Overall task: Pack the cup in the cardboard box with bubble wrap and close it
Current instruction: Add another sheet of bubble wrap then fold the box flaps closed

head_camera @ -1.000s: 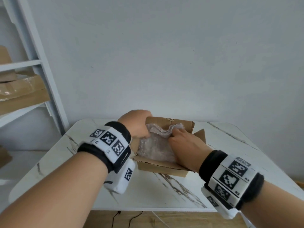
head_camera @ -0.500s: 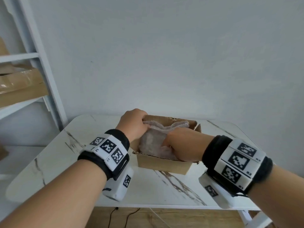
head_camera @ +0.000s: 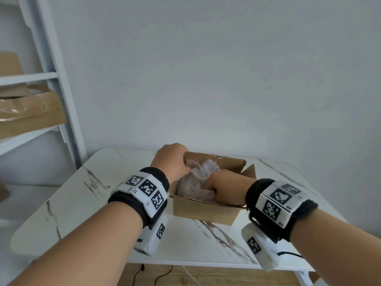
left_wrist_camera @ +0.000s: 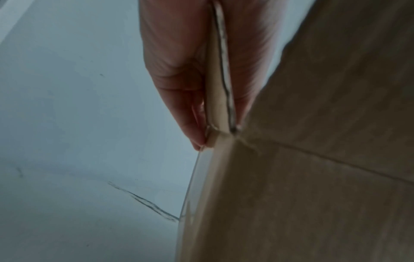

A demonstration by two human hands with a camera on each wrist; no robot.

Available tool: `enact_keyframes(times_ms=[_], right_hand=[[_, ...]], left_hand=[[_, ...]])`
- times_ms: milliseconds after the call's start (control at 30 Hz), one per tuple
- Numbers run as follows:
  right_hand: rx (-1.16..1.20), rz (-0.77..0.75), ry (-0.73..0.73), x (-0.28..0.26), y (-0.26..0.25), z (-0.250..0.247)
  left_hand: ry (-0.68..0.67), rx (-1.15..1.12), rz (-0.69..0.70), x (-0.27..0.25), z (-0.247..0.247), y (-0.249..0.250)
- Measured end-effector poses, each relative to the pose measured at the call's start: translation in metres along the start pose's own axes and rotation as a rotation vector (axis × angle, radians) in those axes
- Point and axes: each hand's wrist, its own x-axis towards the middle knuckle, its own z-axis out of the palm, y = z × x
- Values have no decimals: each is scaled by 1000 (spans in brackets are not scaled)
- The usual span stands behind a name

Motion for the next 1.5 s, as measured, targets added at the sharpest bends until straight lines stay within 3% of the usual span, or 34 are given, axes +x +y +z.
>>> enact_keyframes(times_ms=[67,133,167,267,367,667,767,900,967,1067,1233,1433,1500], right_hand=[[149,28,223,-10,6,-2],[132,81,434,-20,9,-7],[89,97,467,-23,10,-9],[-73,51,321,-29,1,-10],[-89,12,190,-21,0,-3],[-46,65,44,9,7,8],[56,92,128,0,11,-2],[289,66,479,-28,9,-33],[412,8,370,-34,4,-41],[226,11,96,-29,0,-39],[6,48,-148,-25,-2,-41],[-274,70,-287,1,-2,-19],[-225,91,-278,6,-2,-17]], left_hand=[[29,39,-12,-1,0,-1],[51,54,-18,-2,0,-2],[54,52,-14,-2,-1,-2],[57,35,6,-5,-1,1],[74,32,32,-5,0,0],[55,-15,32,-7,-2,0],[66,0,30,-6,-1,-1],[57,5,7,-5,-2,-1],[53,11,0,-6,-2,0],[54,27,10,-7,-4,2],[59,35,40,-7,-4,-1],[51,1,30,-5,-2,-2],[45,3,17,-4,-2,-4]])
